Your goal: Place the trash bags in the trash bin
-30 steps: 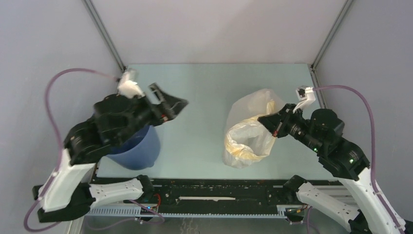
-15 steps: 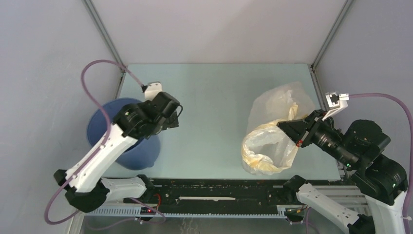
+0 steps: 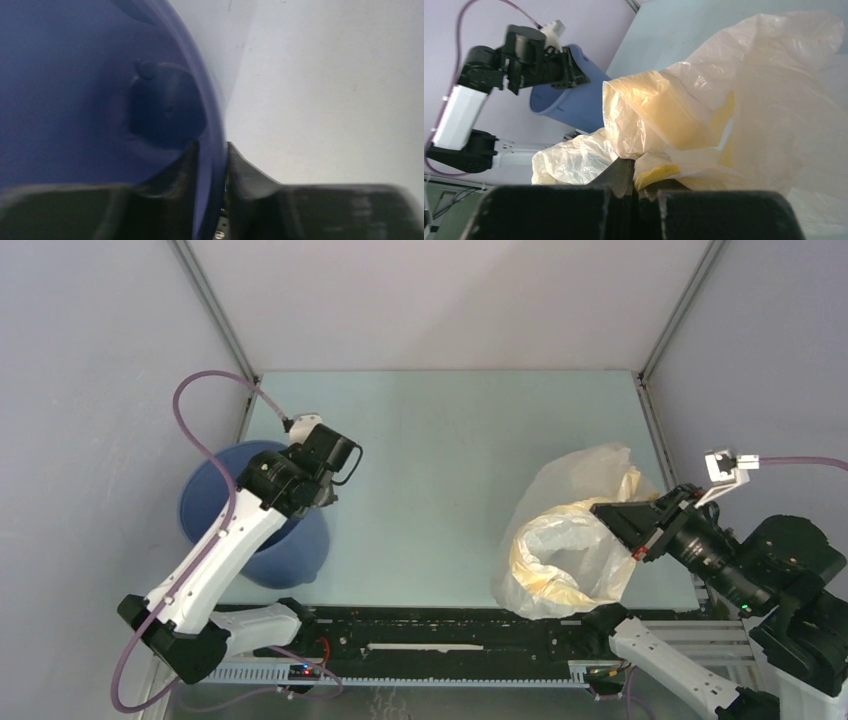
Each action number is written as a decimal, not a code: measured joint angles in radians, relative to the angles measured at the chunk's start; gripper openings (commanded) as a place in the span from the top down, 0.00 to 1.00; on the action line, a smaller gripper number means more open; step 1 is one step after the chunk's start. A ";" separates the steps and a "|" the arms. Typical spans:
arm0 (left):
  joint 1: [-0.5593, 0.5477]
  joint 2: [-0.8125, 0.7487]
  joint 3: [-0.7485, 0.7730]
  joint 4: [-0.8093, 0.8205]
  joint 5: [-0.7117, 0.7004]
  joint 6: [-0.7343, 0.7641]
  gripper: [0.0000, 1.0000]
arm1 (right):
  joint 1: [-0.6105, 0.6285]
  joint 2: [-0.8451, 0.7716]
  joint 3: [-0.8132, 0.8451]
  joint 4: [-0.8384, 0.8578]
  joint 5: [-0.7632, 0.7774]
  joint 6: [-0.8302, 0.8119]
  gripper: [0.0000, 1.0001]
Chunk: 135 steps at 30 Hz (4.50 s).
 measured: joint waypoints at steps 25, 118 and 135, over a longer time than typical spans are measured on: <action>-0.372 0.585 0.652 0.109 0.253 0.040 1.00 | 0.000 0.068 0.283 0.003 -0.036 0.078 1.00; -0.399 -0.079 0.045 0.640 0.429 -0.132 0.08 | 0.124 0.445 0.175 0.276 0.318 1.266 1.00; -0.206 0.075 -0.008 0.525 0.523 -0.146 0.04 | 0.098 0.404 -0.016 0.352 0.245 0.943 1.00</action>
